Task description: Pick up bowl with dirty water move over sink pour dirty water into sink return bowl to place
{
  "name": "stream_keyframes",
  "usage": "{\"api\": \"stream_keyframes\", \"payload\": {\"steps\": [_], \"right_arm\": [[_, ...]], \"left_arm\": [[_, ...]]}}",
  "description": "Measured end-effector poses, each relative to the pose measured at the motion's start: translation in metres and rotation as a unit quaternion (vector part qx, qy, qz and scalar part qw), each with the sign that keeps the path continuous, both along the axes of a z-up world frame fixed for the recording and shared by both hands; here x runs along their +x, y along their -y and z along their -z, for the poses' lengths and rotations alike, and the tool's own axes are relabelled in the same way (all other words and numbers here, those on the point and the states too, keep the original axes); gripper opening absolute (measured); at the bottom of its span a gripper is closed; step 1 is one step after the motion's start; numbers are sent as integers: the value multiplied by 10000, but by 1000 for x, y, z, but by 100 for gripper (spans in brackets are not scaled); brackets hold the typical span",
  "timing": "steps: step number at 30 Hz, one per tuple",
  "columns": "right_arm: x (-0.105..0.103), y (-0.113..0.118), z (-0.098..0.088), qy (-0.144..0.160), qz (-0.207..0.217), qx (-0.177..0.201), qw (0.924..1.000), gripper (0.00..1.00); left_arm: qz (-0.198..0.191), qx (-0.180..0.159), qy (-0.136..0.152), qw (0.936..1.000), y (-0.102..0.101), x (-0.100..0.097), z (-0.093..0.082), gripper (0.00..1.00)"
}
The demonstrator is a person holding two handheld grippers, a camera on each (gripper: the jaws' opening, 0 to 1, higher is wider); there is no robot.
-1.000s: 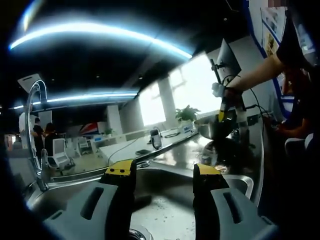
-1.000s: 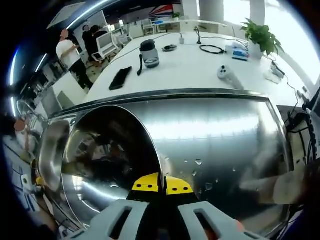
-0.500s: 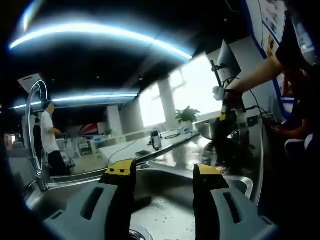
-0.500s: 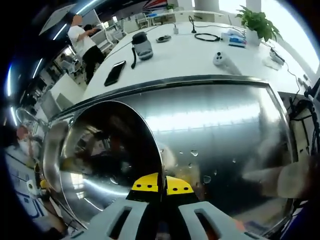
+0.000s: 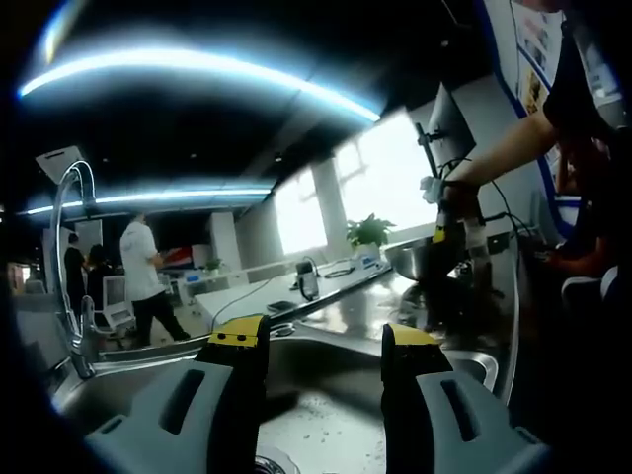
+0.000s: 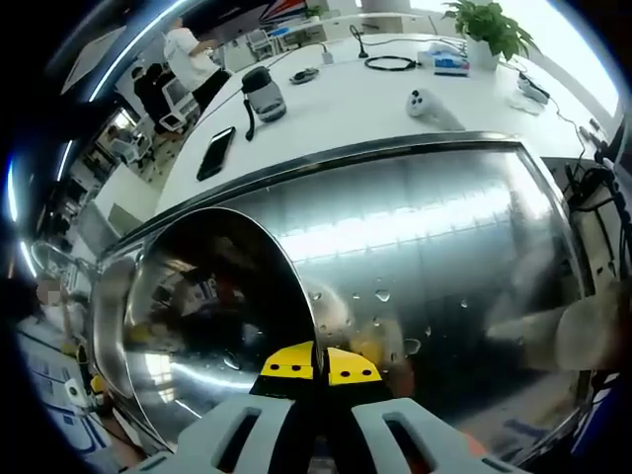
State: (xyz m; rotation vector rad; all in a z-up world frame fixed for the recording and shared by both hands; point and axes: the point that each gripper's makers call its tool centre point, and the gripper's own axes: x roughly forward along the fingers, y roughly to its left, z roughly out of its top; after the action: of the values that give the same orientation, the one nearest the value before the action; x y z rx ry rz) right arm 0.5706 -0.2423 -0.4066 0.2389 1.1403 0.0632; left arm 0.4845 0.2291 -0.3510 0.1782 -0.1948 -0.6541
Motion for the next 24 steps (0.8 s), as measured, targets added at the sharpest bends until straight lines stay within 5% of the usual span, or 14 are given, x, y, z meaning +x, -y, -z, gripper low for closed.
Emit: {"api": "stream_keyframes", "payload": {"steps": [8, 13, 21, 24], "right_arm": [[-1, 0, 0, 46, -78, -60, 9999, 0], [10, 7, -2, 355, -442, -310, 9979, 0], [20, 11, -7, 794, -602, -219, 9948, 1], [23, 11, -9, 954, -569, -116, 9937, 10]], "left_arm": [[-25, 17, -7, 10000, -1, 1, 1, 40], [-12, 34, -17, 10000, 0, 1, 2, 40], [-18, 43, -36, 10000, 0, 1, 3, 40], [-41, 89, -40, 9999, 0, 2, 4, 40]]}}
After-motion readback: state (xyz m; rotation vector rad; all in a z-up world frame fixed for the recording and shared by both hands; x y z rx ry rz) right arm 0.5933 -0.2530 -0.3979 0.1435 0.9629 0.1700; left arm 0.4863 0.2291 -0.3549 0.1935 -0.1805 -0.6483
